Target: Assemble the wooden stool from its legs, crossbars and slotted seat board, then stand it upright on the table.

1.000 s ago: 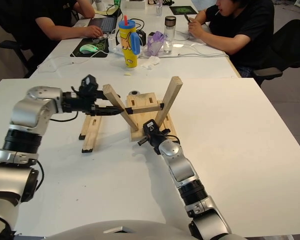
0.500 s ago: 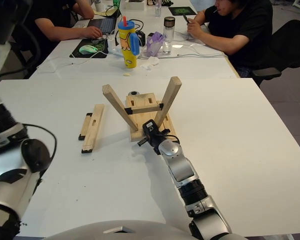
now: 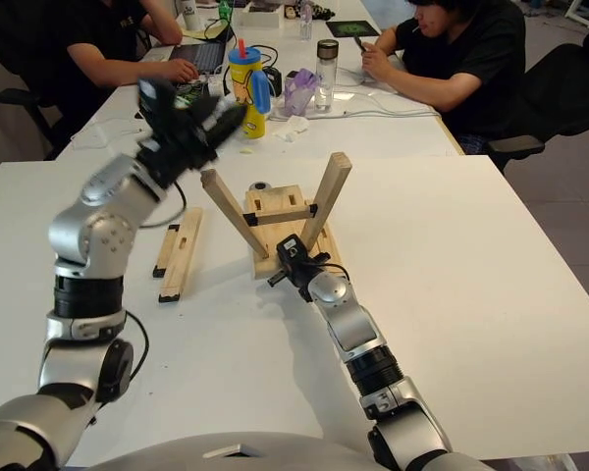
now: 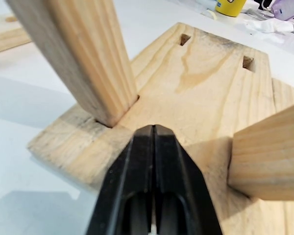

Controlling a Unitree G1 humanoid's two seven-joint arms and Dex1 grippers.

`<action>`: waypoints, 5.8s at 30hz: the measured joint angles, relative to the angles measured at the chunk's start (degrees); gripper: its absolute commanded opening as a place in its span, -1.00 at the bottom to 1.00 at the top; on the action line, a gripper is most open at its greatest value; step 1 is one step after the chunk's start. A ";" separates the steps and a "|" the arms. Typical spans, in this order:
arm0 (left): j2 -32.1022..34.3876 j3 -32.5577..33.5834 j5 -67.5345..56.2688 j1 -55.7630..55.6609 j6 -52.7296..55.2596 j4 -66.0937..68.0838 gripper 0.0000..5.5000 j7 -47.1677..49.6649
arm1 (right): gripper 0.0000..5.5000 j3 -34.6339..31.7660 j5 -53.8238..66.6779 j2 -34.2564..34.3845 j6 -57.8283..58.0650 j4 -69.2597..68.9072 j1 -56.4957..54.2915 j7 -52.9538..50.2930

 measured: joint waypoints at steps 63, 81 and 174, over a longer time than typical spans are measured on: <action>8.27 1.54 18.88 36.86 11.10 7.71 0.53 2.54 | -1.00 -11.85 8.24 -7.38 -12.41 -16.93 15.83 2.55; 8.31 -0.82 22.43 33.43 7.60 14.04 -0.10 -0.19 | -1.00 -10.83 6.35 -5.17 -11.69 -19.23 15.10 -0.02; 6.71 -14.11 33.46 17.80 -22.92 -6.03 0.36 -6.06 | -0.85 -35.74 56.77 -8.79 -5.12 -3.68 -2.31 -7.99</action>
